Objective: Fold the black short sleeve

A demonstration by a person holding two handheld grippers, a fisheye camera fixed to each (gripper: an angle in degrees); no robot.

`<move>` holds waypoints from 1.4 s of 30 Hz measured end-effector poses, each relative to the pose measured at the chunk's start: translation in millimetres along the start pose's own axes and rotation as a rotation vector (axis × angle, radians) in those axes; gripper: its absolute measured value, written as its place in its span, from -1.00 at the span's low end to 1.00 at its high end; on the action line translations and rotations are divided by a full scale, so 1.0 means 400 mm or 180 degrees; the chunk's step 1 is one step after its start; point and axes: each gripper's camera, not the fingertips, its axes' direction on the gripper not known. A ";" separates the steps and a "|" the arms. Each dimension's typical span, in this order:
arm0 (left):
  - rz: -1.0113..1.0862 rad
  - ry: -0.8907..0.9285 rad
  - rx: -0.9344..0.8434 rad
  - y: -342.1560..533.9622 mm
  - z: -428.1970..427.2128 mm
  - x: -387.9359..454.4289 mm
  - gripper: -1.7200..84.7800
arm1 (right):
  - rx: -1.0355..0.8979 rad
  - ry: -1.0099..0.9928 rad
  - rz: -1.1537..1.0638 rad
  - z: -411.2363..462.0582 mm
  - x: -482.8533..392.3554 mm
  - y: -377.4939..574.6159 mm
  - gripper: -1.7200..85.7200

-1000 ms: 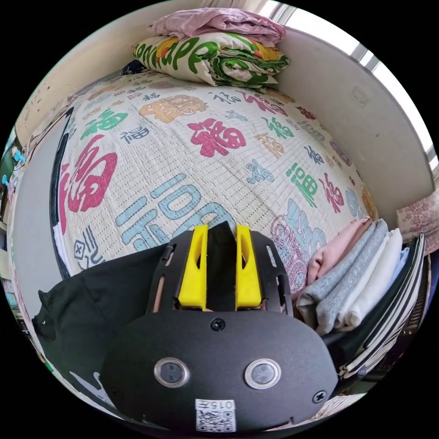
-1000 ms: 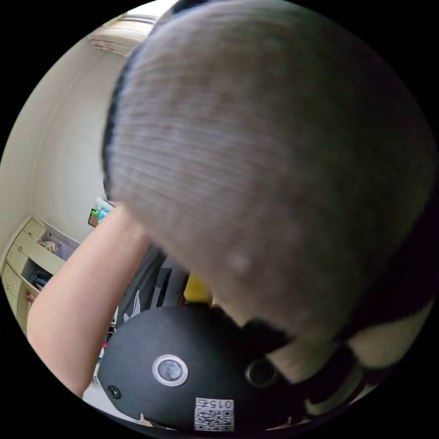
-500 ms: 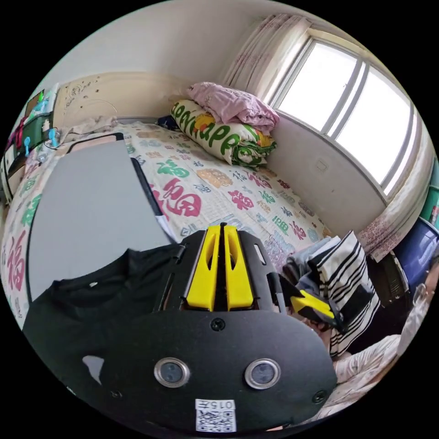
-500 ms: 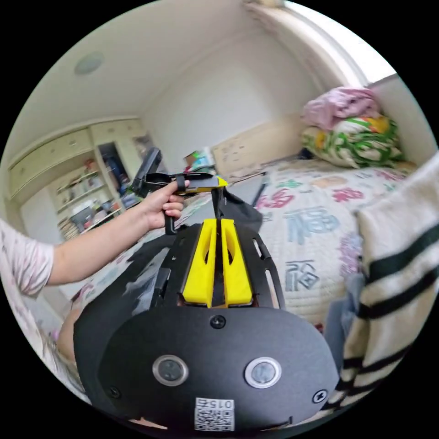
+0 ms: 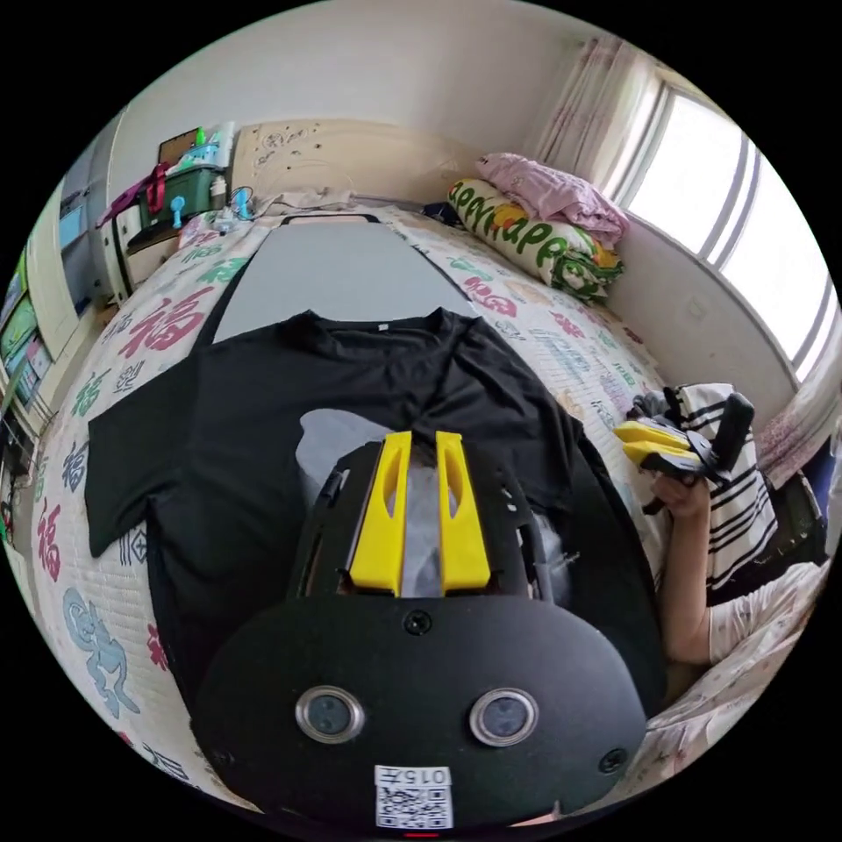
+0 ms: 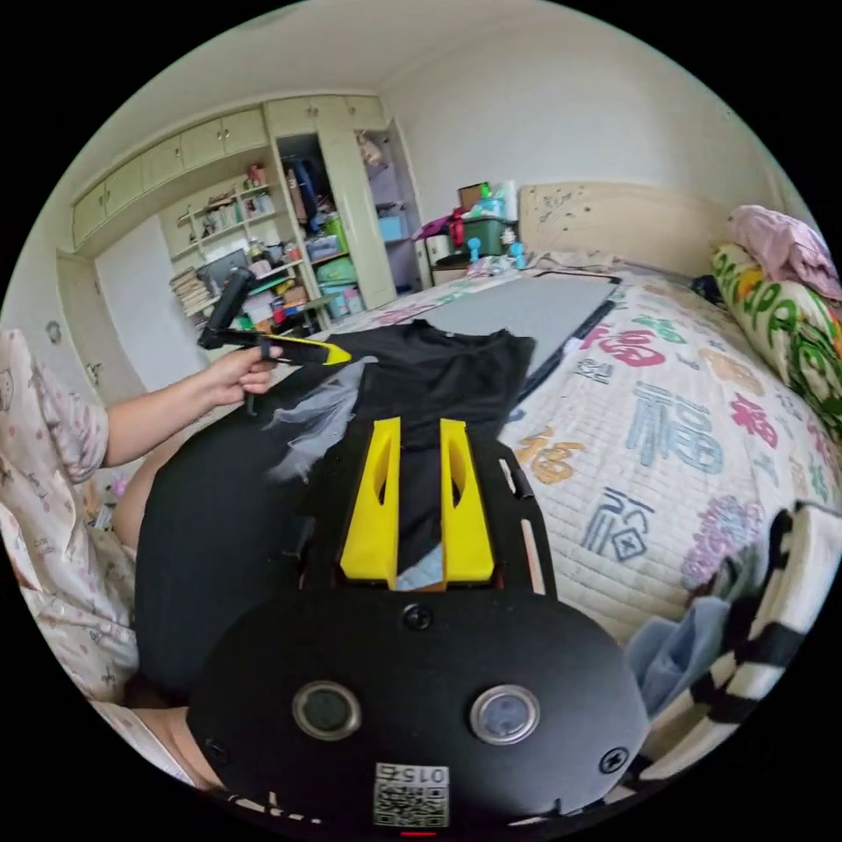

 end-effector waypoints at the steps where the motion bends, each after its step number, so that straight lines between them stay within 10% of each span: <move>1: 0.0221 0.0175 -0.0112 -0.020 0.025 0.062 -0.83 | -0.0075 0.0057 0.0012 0.020 -0.001 0.003 -0.77; 5: 0.0696 0.0703 -0.0506 -0.044 0.132 0.224 -0.81 | -0.0377 0.0362 0.0111 0.145 -0.024 -0.019 -0.74; 19: 0.1454 -0.0265 -0.0781 0.034 0.151 0.535 -0.88 | -0.0646 0.0256 0.0576 0.253 0.100 -0.006 -0.97; 30: 0.1288 0.0162 -0.0939 0.098 0.093 0.573 -0.96 | -0.0649 0.0182 0.0652 0.219 0.216 0.038 -0.94; 37: 0.0263 -0.0736 -0.0124 0.103 -0.044 0.376 -0.93 | 0.0340 -0.0132 0.0318 -0.065 0.207 0.113 -0.80; 42: 0.0057 -0.0515 -0.0198 0.125 0.031 0.350 -0.93 | -0.0364 -0.0822 -0.0589 0.053 0.079 0.105 -0.79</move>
